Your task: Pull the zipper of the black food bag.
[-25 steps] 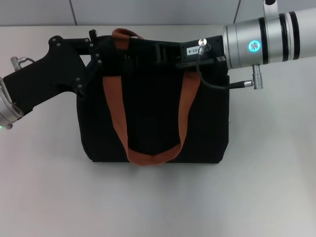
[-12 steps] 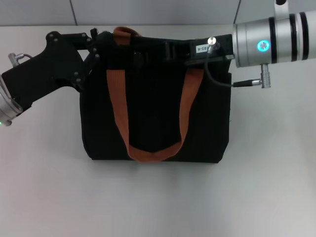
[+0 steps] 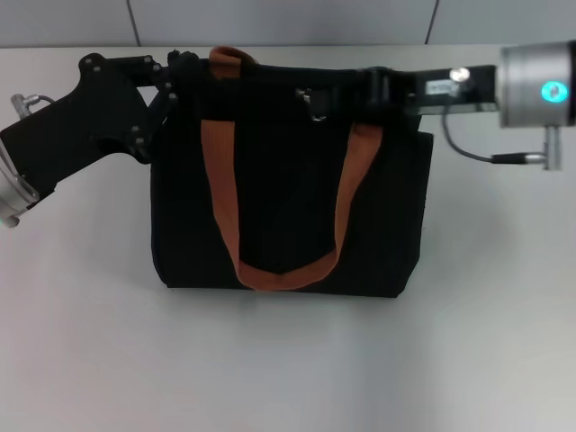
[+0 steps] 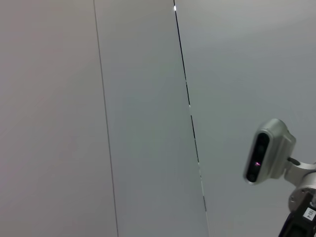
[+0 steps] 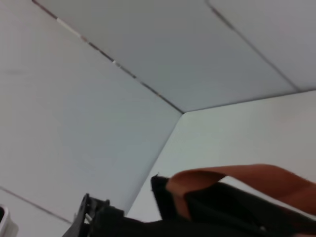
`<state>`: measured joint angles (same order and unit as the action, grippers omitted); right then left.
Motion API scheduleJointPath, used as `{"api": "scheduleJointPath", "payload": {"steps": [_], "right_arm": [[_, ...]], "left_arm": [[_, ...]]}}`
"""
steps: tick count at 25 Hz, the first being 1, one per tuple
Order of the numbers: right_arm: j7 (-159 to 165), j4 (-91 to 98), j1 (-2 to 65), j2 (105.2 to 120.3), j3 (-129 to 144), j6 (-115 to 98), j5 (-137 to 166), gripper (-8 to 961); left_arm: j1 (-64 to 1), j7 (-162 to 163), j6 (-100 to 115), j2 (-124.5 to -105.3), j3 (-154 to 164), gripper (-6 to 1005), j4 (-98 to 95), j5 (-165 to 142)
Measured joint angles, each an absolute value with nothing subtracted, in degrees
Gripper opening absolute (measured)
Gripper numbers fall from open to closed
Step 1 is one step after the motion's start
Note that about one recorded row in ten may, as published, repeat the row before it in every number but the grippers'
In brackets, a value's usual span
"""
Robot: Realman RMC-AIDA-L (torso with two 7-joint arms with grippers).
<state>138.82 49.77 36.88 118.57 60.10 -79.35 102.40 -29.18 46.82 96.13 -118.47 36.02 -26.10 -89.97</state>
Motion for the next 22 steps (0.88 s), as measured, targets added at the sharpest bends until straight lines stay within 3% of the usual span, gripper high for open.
{"api": "scheduleJointPath", "payload": {"steps": [7,19,22], "right_arm": [[139.2,53.2,31.9,118.38,54.6,-81.9,102.5,-4],[127.6,40.5,33.8,116.14,44.5,-91.3,93.6,0],[128.6,40.9,36.0,115.89,46.1,-93.8,95.5,91]], "left_arm": [[-29.2,46.9,95.8,-118.39,35.9,59,-26.2,-89.2],[-29.4,46.9,95.5,-118.47,35.9,61,-26.2,-89.2],[-29.4,46.9,95.5,-118.47,35.8,62,-26.2,-89.2]]}}
